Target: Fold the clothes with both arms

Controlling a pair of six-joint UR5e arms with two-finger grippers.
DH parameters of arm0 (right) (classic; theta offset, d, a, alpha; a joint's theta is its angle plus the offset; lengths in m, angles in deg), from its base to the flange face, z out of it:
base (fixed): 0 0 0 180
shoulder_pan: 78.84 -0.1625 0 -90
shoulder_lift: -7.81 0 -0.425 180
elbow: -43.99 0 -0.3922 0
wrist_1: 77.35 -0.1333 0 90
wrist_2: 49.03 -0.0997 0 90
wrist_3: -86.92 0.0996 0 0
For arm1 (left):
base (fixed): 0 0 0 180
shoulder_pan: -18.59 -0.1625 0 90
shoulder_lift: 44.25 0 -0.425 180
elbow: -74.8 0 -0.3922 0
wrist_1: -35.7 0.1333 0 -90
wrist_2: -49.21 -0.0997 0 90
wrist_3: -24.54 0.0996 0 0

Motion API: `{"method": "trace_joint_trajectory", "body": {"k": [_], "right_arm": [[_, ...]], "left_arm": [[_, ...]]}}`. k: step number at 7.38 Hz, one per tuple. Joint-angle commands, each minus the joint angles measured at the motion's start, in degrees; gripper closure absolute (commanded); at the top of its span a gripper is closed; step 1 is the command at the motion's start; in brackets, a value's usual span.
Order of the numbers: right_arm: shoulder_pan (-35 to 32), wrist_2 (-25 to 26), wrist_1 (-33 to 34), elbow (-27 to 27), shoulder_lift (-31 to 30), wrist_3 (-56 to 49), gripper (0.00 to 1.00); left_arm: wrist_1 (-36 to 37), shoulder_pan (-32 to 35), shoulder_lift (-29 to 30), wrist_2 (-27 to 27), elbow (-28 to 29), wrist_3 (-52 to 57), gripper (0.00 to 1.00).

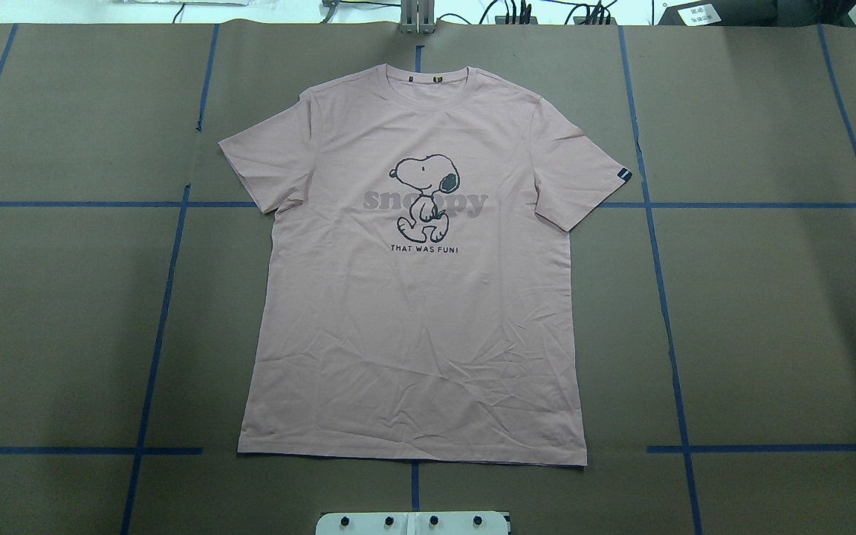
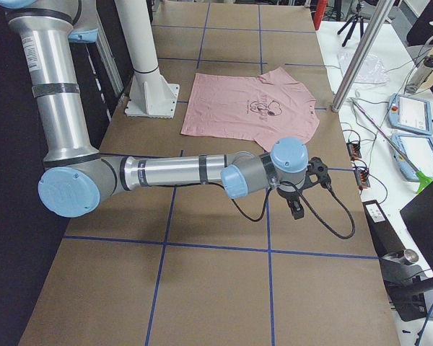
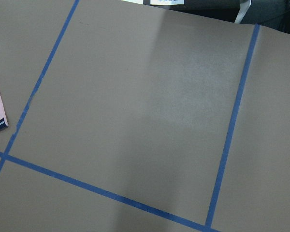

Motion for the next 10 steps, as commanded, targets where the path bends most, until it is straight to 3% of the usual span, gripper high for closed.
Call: {"method": "trace_joint_trajectory", "body": {"k": [1,3,4,5,8,9,10], "right_arm": [[5.5,2.8,-0.2,-0.8,4.8,15.8,0.00],[17.2,13.3,-0.1,-0.4,11.2,32.5,0.00],[23.7,21.7,-0.1,0.1,13.2,38.6,0.00],[26.6,24.8,-0.1,1.9,15.1,41.3,0.04],[31.7,27.4,-0.1,2.0,15.5,44.9,0.19],[33.5,27.9,-2.1,2.1,15.4,46.5,0.19],[35.4,28.5,-9.5,5.5,15.3,50.9,0.22]], "left_arm": [[-4.2,-6.6,0.7,-0.3,1.5,-1.3,0.00],[-4.3,-9.5,0.9,-0.4,1.3,-2.3,0.00],[-4.3,-9.5,1.2,-0.4,1.1,-2.3,0.00],[-4.3,-9.5,1.3,-0.4,1.2,-2.2,0.00],[-4.3,-9.5,1.3,-0.4,1.0,-2.4,0.00],[-4.3,-9.6,1.3,-0.4,1.0,-2.4,0.00],[-4.3,-9.6,1.3,-0.4,1.0,-2.3,0.00]]}}
